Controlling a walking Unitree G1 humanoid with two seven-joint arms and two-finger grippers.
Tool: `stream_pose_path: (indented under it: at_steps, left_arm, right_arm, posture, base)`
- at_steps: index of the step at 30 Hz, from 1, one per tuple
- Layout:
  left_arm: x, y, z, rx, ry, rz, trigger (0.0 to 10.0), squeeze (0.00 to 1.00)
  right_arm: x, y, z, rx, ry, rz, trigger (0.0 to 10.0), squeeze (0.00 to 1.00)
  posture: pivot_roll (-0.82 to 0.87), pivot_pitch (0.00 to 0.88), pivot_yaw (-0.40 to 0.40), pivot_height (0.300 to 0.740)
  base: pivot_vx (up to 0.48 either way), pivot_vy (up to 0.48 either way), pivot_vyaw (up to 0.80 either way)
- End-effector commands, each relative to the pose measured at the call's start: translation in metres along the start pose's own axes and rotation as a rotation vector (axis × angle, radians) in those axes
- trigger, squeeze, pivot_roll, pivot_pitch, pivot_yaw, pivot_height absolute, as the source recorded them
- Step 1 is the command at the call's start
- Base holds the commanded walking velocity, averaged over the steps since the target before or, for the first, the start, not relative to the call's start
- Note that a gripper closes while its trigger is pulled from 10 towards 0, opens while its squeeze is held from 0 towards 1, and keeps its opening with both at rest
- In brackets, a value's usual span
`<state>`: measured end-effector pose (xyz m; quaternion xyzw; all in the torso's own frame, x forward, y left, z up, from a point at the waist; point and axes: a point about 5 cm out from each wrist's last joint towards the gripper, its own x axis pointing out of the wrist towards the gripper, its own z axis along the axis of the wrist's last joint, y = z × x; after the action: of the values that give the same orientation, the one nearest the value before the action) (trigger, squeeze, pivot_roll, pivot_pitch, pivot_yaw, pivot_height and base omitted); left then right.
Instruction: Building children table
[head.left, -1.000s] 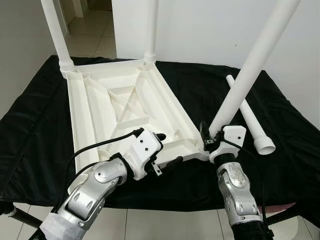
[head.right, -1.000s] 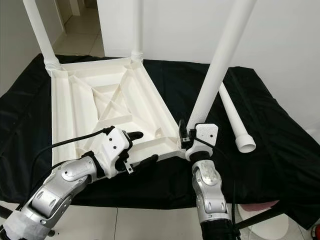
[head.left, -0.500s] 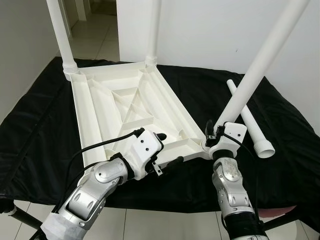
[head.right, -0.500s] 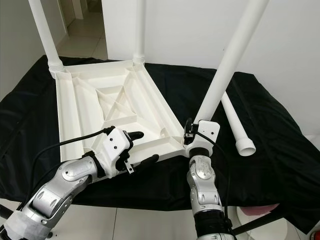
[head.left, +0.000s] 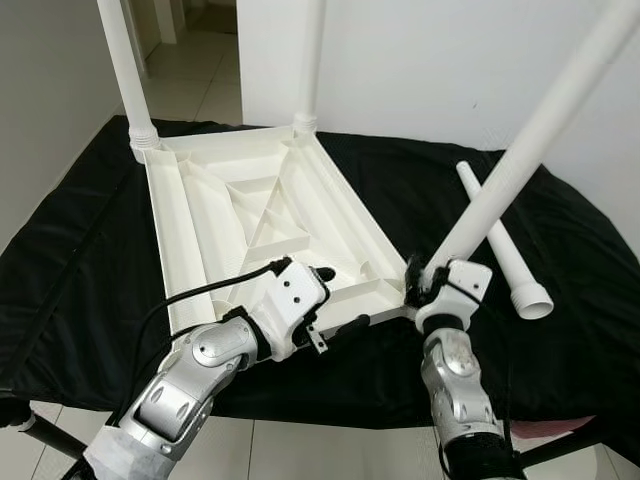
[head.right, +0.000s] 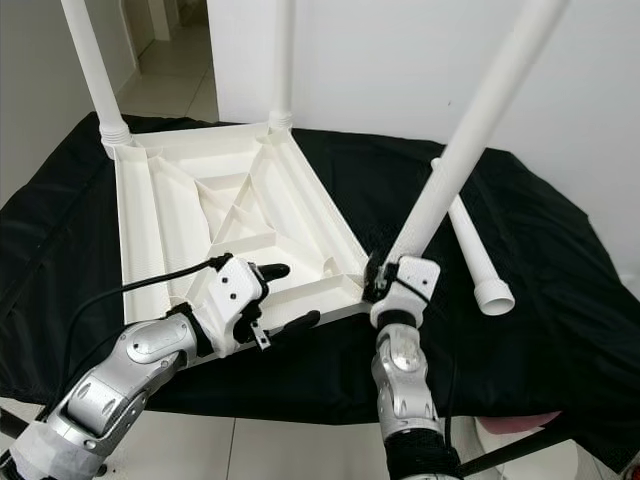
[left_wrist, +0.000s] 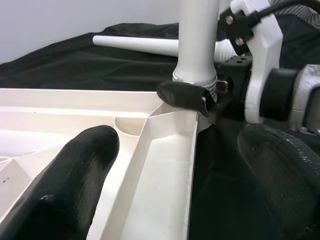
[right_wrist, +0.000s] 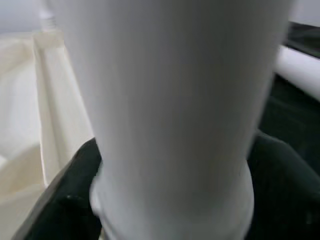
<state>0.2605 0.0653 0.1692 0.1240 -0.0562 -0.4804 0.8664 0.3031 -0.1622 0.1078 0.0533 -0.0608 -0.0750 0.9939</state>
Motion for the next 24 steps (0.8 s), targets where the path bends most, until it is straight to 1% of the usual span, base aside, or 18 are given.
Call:
stream_pose_path:
  at_steps: [1, 7, 8, 9, 10, 14, 15, 18, 20, 23, 24]
  left_arm:
    - [0.001, -0.006, -0.003, 0.004, 0.009, -0.065, 10.0, 0.0]
    - [0.001, -0.006, -0.003, 0.003, 0.01, -0.064, 10.0, 0.0]
    - [0.001, -0.006, -0.003, 0.002, 0.01, -0.064, 10.0, 0.0]
    - [0.001, -0.006, -0.003, 0.002, 0.011, -0.064, 10.0, 0.0]
    - [0.002, -0.006, -0.003, 0.001, 0.012, -0.064, 10.0, 0.0]
    - [0.003, -0.006, -0.003, 0.005, 0.013, -0.066, 10.0, 0.0]
    - [0.003, -0.006, -0.003, 0.005, 0.013, -0.066, 10.0, 0.0]
    - [0.004, -0.006, -0.002, 0.009, 0.013, -0.071, 10.0, 0.0]
    - [0.004, -0.006, -0.002, 0.009, 0.013, -0.071, 10.0, 0.0]
    - [0.005, -0.005, -0.002, 0.011, 0.013, -0.074, 10.0, 0.0]
    - [0.005, -0.005, -0.002, 0.011, 0.013, -0.074, 10.0, 0.0]
  right_arm:
    - [-0.001, -0.003, 0.0, -0.022, -0.012, 0.017, 10.0, 1.0]
    - [-0.001, -0.003, 0.001, -0.027, -0.025, 0.048, 10.0, 1.0]
    - [-0.001, -0.005, 0.002, -0.037, -0.027, 0.066, 10.0, 1.0]
    - [-0.001, -0.008, 0.002, -0.063, -0.029, 0.096, 10.0, 0.93]
    - [-0.001, -0.011, 0.004, -0.079, -0.034, 0.12, 10.0, 0.0]
    - [-0.001, -0.017, 0.01, -0.108, -0.061, 0.19, 10.0, 0.0]
    - [-0.001, -0.017, 0.01, -0.108, -0.061, 0.19, 10.0, 0.0]
    - [0.001, -0.024, 0.02, -0.133, -0.103, 0.261, 10.0, 0.0]
    - [0.001, -0.024, 0.02, -0.133, -0.103, 0.261, 10.0, 0.0]
    - [0.008, -0.028, 0.038, -0.158, -0.163, 0.328, 10.0, 0.0]
    - [0.008, -0.028, 0.038, -0.158, -0.163, 0.328, 10.0, 0.0]
  posture:
    - [0.07, 0.062, -0.048, 0.74]
    - [0.07, 0.064, -0.047, 0.74]
    - [0.07, 0.067, -0.047, 0.74]
    - [0.07, 0.069, -0.046, 0.74]
    - [0.07, 0.069, -0.046, 0.74]
    - [0.06, 0.075, -0.042, 0.74]
    - [0.06, 0.075, -0.042, 0.74]
    - [0.05, 0.077, -0.037, 0.74]
    - [0.05, 0.077, -0.037, 0.74]
    - [0.05, 0.081, -0.032, 0.74]
    - [0.05, 0.081, -0.032, 0.74]
  base:
    - [0.0, 0.0, 0.0]
    - [0.0, 0.0, 0.0]
    - [0.0, 0.0, 0.0]
    - [0.0, 0.0, 0.0]
    - [0.0, 0.0, 0.0]
    - [0.0, 0.0, 0.0]
    - [0.0, 0.0, 0.0]
    - [0.0, 0.0, 0.0]
    - [0.0, 0.0, 0.0]
    - [0.0, 0.0, 0.0]
    - [0.0, 0.0, 0.0]
